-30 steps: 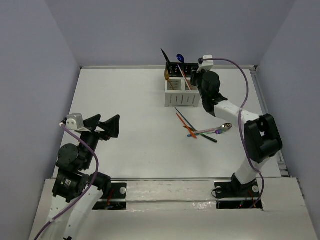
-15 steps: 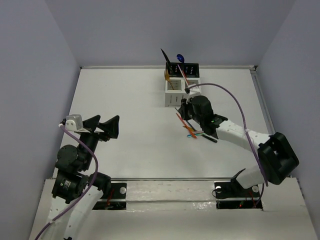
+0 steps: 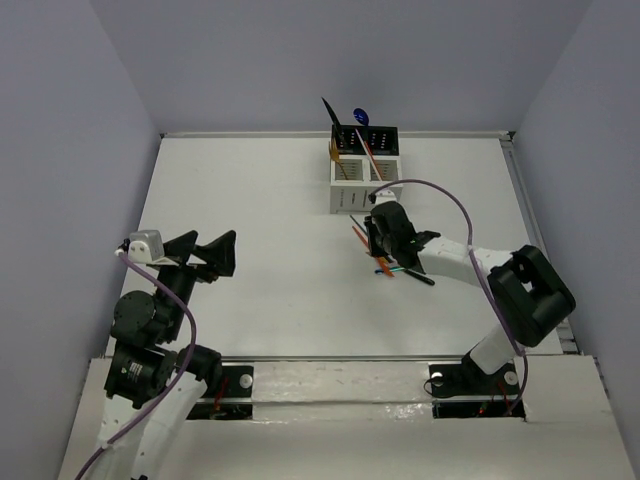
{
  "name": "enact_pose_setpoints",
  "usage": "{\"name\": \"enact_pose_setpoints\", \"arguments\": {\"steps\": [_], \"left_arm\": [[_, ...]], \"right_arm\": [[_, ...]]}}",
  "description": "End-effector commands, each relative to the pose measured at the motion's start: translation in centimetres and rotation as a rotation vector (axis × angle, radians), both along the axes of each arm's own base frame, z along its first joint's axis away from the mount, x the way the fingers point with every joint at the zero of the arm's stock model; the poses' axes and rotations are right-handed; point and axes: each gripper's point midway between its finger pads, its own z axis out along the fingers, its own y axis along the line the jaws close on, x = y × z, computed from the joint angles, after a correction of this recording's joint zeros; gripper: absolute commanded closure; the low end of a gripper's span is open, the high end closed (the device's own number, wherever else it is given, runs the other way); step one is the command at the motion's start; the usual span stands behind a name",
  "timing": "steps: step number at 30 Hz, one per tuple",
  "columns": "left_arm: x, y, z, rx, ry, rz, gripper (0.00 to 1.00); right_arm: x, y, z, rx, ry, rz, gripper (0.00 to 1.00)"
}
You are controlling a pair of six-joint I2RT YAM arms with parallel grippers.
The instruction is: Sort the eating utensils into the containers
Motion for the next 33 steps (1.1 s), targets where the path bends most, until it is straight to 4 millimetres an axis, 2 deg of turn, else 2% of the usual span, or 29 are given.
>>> {"name": "enact_pose_setpoints", "arguments": {"steps": [1,12,20,27,33], "left_arm": [[0.4,-0.2,0.3,-0.001,-0.015,-0.007,0.01],[0.3,-0.4,0.2,0.001,-0.015,-0.017,0.01],[0.3,-0.4,0.2,0.001,-0.017,-0.019,0.01],[0.4,-0.5,0.1,0.003,-0.013,-0.024,0.01],[0.5,-0.6,0.0,0.004,-0.008,-0.025,0.01]], "right_arm": [[2.1,0.2,1.0,-0.038,-0.028,-0.033,0.72],[4.0,-0.7,-0.7,-0.110,-0.039,-0.090,0.72],[4.8,-0.1,-2.5,-0.149,0.007,-0.050,0.72],[5.4,0.2,-2.8,-0.177,0.009,-0.023,0.73],[5.7,-0.1,-2.3,-0.155,-0.002,0.021,0.83]]}}
